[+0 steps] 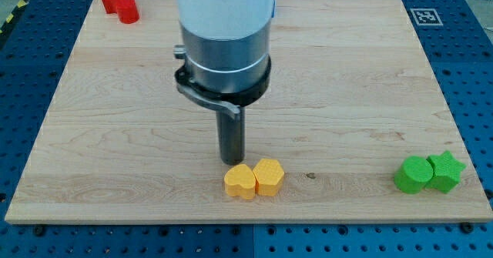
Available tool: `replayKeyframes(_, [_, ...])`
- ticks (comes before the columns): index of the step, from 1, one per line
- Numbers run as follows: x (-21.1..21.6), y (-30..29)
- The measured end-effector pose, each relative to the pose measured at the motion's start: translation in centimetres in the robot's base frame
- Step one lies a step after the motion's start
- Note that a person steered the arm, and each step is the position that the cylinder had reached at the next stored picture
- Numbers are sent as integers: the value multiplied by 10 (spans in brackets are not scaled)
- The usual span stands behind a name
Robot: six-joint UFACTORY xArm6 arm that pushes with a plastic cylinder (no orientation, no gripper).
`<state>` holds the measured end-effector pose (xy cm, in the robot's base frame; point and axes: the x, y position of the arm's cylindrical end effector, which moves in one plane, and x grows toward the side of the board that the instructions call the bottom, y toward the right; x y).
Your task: Move the yellow heart and the yellow hexagon slightly up
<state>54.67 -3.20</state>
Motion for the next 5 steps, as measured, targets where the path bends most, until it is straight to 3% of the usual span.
replayKeyframes(3, [49,-63])
replayKeyframes(4, [72,-48])
replayKeyframes(5, [68,-25])
